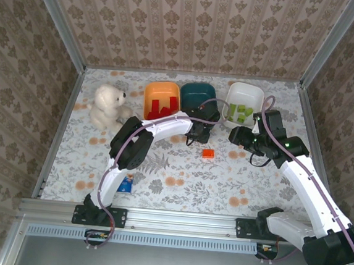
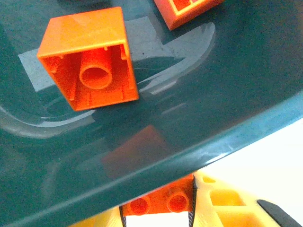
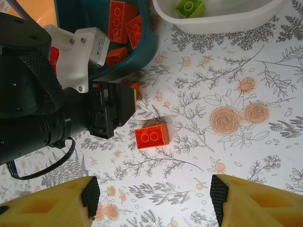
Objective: Sort the legos into containers by color
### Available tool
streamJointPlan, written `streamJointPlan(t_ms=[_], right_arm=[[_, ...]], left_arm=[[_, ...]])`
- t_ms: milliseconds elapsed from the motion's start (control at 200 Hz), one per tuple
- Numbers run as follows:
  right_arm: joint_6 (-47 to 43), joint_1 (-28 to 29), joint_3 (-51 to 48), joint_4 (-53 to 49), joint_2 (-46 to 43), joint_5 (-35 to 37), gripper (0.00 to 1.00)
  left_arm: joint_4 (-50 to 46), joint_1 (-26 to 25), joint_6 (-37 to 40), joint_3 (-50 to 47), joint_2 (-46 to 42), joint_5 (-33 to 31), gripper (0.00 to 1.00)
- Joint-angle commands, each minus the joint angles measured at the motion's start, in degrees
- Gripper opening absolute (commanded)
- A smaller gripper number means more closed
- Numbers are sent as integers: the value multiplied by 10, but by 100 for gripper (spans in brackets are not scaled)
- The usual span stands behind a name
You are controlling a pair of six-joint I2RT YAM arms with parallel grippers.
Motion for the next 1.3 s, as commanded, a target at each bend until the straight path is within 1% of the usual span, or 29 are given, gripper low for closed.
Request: streamJointPlan(t_ms=[0, 165, 250, 315, 385, 535, 775, 865, 1100, 1205, 1295], right_arm=[[7, 0, 3, -15, 1, -14, 66], [1, -1, 13, -19, -3, -14, 66], [-3, -1, 14, -16, -9, -14, 66], [-3, 0, 11, -13, -11, -17, 66], [-1, 1, 8, -8, -7, -23, 66], [3, 8, 10, 1, 4, -28, 66], [-2, 13, 13, -2, 9, -26, 66], [-1, 13, 8, -4, 5, -24, 66], [1, 14, 1, -2, 6, -25, 66], [0, 14, 1, 2, 16, -27, 66], [0, 13, 2, 7, 27, -29, 66]], left_arm=[[-30, -7, 3, 8, -43, -15, 27], [-45, -7, -27, -6, -114, 10, 26], [-53, -1, -35, -6, -152, 6, 26], [-51, 11, -39, -8, -171, 3, 26], [-46, 30, -39, 0, -171, 4, 26], [-45, 73, -22, 61, -115, 7, 26], [-106, 119, 7, 263, 45, 5, 26], [-126, 129, 5, 305, 87, 5, 26], [-146, 133, -14, 318, 132, 17, 26], [-151, 130, -25, 307, 134, 21, 26], [-150, 126, -32, 300, 134, 28, 28]])
